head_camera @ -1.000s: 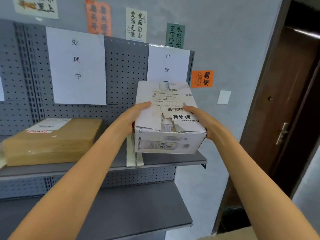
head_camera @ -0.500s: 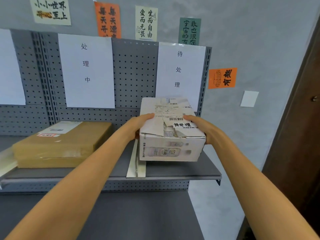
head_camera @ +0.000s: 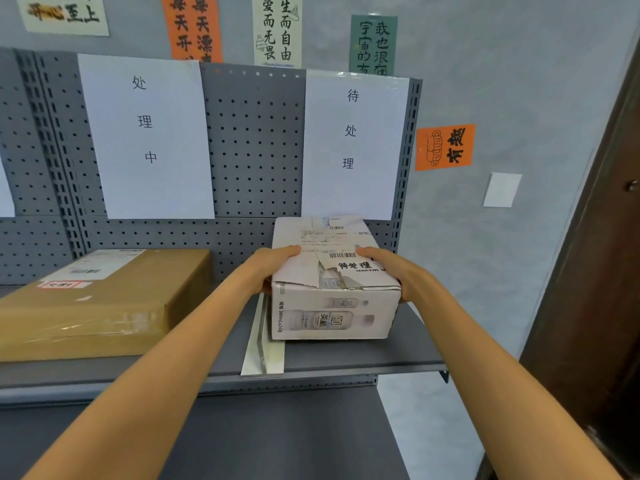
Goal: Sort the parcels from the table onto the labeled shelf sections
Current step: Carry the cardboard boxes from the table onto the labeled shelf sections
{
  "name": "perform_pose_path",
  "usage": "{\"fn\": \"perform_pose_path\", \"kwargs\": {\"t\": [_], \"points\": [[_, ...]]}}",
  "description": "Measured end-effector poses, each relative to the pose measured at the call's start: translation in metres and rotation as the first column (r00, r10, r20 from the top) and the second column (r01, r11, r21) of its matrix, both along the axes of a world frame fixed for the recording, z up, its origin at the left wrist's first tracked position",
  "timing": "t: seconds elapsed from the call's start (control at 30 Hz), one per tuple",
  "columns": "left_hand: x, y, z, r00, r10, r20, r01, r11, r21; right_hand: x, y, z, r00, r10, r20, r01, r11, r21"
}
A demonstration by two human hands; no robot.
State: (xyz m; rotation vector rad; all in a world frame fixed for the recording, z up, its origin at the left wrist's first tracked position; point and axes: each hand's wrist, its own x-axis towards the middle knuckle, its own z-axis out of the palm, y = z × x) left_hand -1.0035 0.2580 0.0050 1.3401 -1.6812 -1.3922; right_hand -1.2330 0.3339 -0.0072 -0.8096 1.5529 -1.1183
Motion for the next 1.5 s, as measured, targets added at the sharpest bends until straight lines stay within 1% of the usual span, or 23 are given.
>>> {"fn": "perform_pose_path", "kwargs": {"t": [0.1,0.27,0.33,0.47,0.63,0.7,0.8,0.87,0.97,1.1,1.17,1.2,1.27,1.33,1.37,1.43,1.5], "points": [[-0.005,-0.003,-0.001,0.999,-0.017,0.046,0.017,1.0,-0.005,-0.005,-0.003,-0.004,1.0,-0.006,-0.003,0.006,1.0,0.014],[-0.008,-0.009,-0.003,0.998,-0.016,0.061,0.017,1.0,-0.016,-0.01,-0.007,-0.005,1.0,-0.002,-0.022,0.003,0.999,0.036],[-0.01,-0.011,-0.005,0.995,-0.013,0.095,0.017,0.999,-0.039,-0.011,-0.009,-0.008,1.0,0.002,-0.029,-0.001,0.999,0.053],[-0.016,-0.013,-0.01,0.962,0.018,0.271,0.018,0.991,-0.131,-0.015,-0.011,-0.021,1.0,0.008,-0.028,-0.005,0.994,0.106],[-0.017,-0.016,-0.012,0.891,0.06,0.451,0.064,0.965,-0.255,-0.012,-0.012,-0.02,0.999,0.01,-0.046,-0.004,0.993,0.119],[-0.016,-0.016,-0.012,0.855,0.084,0.513,0.092,0.947,-0.308,-0.011,-0.012,-0.018,0.999,0.012,-0.043,-0.006,0.992,0.129],[-0.017,-0.017,-0.012,0.806,0.122,0.579,0.121,0.924,-0.363,-0.012,-0.011,-0.019,0.995,0.022,-0.098,-0.006,0.988,0.156],[-0.017,-0.02,-0.013,0.79,0.135,0.598,0.129,0.917,-0.377,-0.013,-0.012,-0.019,0.994,0.024,-0.107,-0.007,0.987,0.162],[-0.017,-0.022,-0.015,0.795,0.137,0.591,0.116,0.922,-0.37,-0.012,-0.011,-0.018,0.993,0.025,-0.113,-0.007,0.987,0.162],[-0.017,-0.025,-0.018,0.831,0.117,0.543,0.091,0.935,-0.342,-0.008,-0.007,-0.015,0.993,0.023,-0.114,-0.005,0.987,0.16],[-0.016,-0.028,-0.019,0.852,0.096,0.515,0.086,0.944,-0.32,-0.006,-0.006,-0.012,0.989,0.019,-0.146,0.005,0.987,0.161],[-0.016,-0.029,-0.019,0.865,0.083,0.495,0.081,0.951,-0.3,-0.005,-0.005,-0.009,0.982,0.014,-0.19,0.017,0.987,0.162],[-0.014,-0.03,-0.019,0.9,0.047,0.433,0.065,0.969,-0.239,-0.001,-0.004,-0.003,0.938,-0.017,-0.345,0.071,0.987,0.145],[-0.011,-0.029,-0.014,0.927,0.013,0.376,0.064,0.98,-0.19,0.004,-0.001,0.006,0.842,-0.063,-0.537,0.122,0.99,0.076],[-0.01,-0.029,-0.011,0.929,0.01,0.369,0.07,0.977,-0.202,0.008,0.001,0.011,0.779,-0.082,-0.621,0.125,0.992,0.026],[-0.008,-0.027,-0.002,0.898,0.052,0.436,0.099,0.944,-0.315,0.016,0.006,0.022,0.643,-0.112,-0.757,0.093,0.993,-0.068],[-0.004,-0.023,0.01,0.862,0.13,0.49,0.144,0.864,-0.482,0.023,0.009,0.032,0.491,-0.128,-0.862,0.021,0.991,-0.135]]}}
